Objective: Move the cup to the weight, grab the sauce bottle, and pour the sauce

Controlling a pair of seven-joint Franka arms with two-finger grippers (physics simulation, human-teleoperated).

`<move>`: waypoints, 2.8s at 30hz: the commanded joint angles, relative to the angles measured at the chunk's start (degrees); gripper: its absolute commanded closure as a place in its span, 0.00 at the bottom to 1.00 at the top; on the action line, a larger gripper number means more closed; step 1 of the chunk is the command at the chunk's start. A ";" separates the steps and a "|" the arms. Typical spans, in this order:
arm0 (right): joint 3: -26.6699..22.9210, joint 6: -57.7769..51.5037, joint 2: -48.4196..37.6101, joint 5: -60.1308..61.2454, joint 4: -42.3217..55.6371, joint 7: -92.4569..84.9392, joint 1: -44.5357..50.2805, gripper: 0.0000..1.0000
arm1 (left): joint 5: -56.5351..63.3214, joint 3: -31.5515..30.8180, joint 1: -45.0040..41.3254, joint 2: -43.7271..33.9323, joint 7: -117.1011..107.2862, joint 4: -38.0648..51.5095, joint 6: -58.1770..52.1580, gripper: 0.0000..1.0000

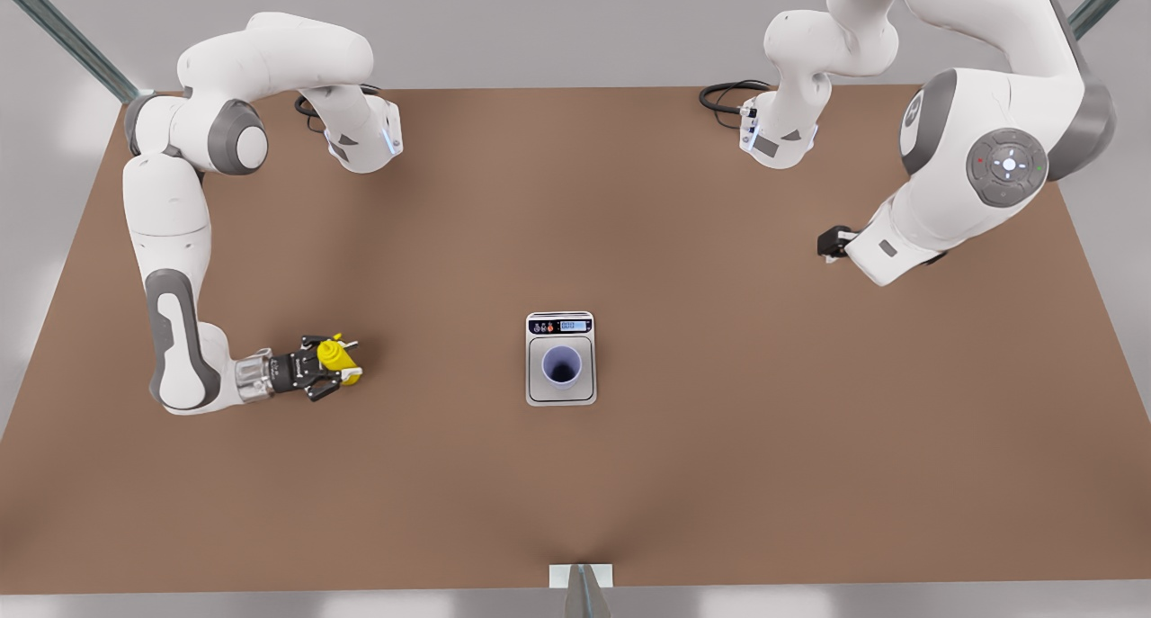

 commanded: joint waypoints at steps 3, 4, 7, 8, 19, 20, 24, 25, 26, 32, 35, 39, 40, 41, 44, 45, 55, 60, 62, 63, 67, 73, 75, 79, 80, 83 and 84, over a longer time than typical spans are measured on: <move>0.02 -0.35 -0.53 -0.21 1.92 0.69 -0.01 0.79 | 0.01 0.00 0.00 0.08 0.13 0.00 0.04 0.00; 0.02 -0.52 -0.79 -0.30 3.41 4.29 -0.01 0.79 | 0.01 0.00 0.00 0.17 0.05 0.00 0.04 0.00; 0.02 -0.52 -2.02 -3.02 6.57 6.75 -0.01 0.79 | 0.01 0.09 0.00 0.17 -0.13 0.00 0.04 0.00; 0.02 -0.52 -2.11 -3.37 7.63 6.84 -0.01 0.79 | 0.10 0.00 0.09 0.17 -0.13 0.00 0.04 0.00; 9.16 13.71 -8.17 -15.85 17.65 31.53 4.73 0.79 | 0.18 0.00 0.00 0.26 -0.22 0.00 0.04 0.00; 8.90 15.91 -9.49 -16.29 17.74 34.43 6.84 0.79 | 0.18 0.00 0.00 0.26 -0.22 0.00 0.04 0.00; 9.16 22.42 -12.04 -17.26 17.74 41.90 10.97 0.79 | 0.36 0.09 0.00 0.35 -0.13 0.00 0.04 0.00; 9.07 23.21 -12.48 -17.52 17.74 43.05 12.02 0.79 | 0.45 0.09 0.00 0.35 -0.04 0.00 0.04 0.00; 9.07 24.79 -13.71 -18.92 17.74 43.49 13.43 0.79 | 0.45 0.09 0.00 0.35 -0.04 0.00 0.04 0.00; 8.72 27.51 -17.23 -27.90 20.46 44.46 20.90 0.79 | 0.45 0.00 0.00 0.44 -0.04 -0.09 0.04 0.00; 9.16 31.90 -17.31 -34.39 20.99 44.46 25.56 0.79 | 0.36 0.00 0.00 0.35 -0.13 0.00 -0.05 0.00; 9.69 40.52 -16.61 -39.06 21.87 44.46 31.18 0.79 | -4.02 -0.88 -0.09 0.61 0.40 -0.70 -1.01 0.00; 9.78 42.10 -16.61 -41.52 21.87 44.46 31.63 0.79 | -10.18 -0.97 -0.26 1.67 0.14 -0.53 -0.58 0.00; 12.67 43.95 -16.43 -44.94 21.87 44.46 31.63 0.79 | -10.54 -0.88 -0.26 1.49 0.49 -0.26 -0.40 0.00; 16.54 46.50 -15.91 -51.89 21.87 44.46 32.24 0.79 | -10.19 -0.79 -0.26 2.28 0.40 -0.26 -0.31 0.00; 17.16 47.55 -15.91 -53.38 21.87 44.46 32.42 0.79 | -10.10 -0.53 -0.26 3.51 0.49 -0.35 -0.31 0.00; 19.88 56.61 -14.24 -69.03 20.55 44.46 33.74 0.79 | -6.67 -1.85 -0.35 3.60 0.22 -0.26 -0.40 0.00; 19.97 58.28 -13.89 -73.95 18.36 44.28 34.35 0.79 | -6.41 -1.85 -0.44 3.60 0.22 -0.35 -0.40 0.00; 19.97 58.28 -13.89 -75.27 17.92 43.75 34.53 0.79 | -6.41 -1.85 -0.44 3.60 0.22 -0.44 -0.40 0.00; 20.06 58.28 -13.89 -77.55 17.30 43.75 34.61 0.79 | -6.41 -1.85 -0.44 3.60 0.22 -0.44 -0.40 0.00; 19.88 60.91 -12.83 -81.33 15.63 43.58 35.23 0.79 | -6.41 -1.85 -0.44 3.77 0.22 -0.61 -0.40 0.00; 19.97 62.41 -11.78 -88.89 12.29 43.84 35.93 0.79 | -6.41 -1.85 -0.44 3.86 0.22 -0.70 -0.40 0.00; 20.50 62.32 -12.04 -89.50 10.89 43.75 35.85 0.79 | -6.41 -1.85 -0.44 3.86 0.22 -0.70 -0.40 0.00; 20.59 62.50 -12.04 -91.79 7.99 43.75 35.76 0.79 | -6.41 -1.93 -0.44 3.95 0.22 -0.79 -0.40 0.00; 20.59 62.58 -11.95 -91.88 7.72 43.75 35.76 0.79 | -6.41 -1.93 -0.44 3.95 0.22 -0.79 -0.40 0.00; 20.59 62.67 -12.13 -91.88 6.58 43.67 35.32 0.79 | -6.41 -1.93 -0.53 3.95 0.22 -0.79 -0.40 0.00; 20.59 62.67 -12.74 -91.88 5.53 43.58 35.14 0.79 | -6.41 -1.93 -0.53 3.95 0.22 -0.79 -0.40 0.00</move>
